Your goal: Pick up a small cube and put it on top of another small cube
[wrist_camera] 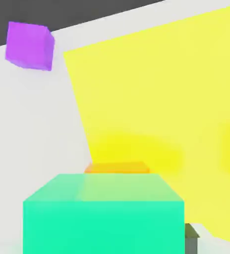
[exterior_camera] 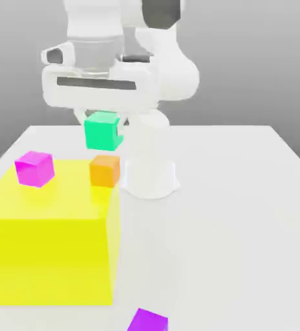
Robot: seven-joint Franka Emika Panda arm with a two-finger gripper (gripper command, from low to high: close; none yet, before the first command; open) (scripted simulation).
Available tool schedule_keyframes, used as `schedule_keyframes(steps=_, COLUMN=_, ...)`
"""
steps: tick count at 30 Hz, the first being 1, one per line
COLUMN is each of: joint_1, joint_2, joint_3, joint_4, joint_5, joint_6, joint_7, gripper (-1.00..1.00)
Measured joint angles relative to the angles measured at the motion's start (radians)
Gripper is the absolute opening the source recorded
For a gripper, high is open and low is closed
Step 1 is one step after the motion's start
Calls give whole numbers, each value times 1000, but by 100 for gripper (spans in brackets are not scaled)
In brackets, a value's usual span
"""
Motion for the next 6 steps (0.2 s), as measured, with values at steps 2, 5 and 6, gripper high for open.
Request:
schedule_keyframes(steps=2, joint_1=0, joint_2=0, joint_3=0, joint_4=0, joint_5=0, joint_6=0, joint_7=0, gripper=100)
schedule_keyframes(steps=5, joint_1=-2, joint_2=6, joint_3=0, joint_4=-11, joint_5=-3, joint_6=17, joint_7=1, gripper=100)
schedule_keyframes(steps=6, joint_1=-2, joint_2=1, joint_3=1, joint_4=-3, joint_5=-4, joint_6=3, joint_7=1, gripper=100)
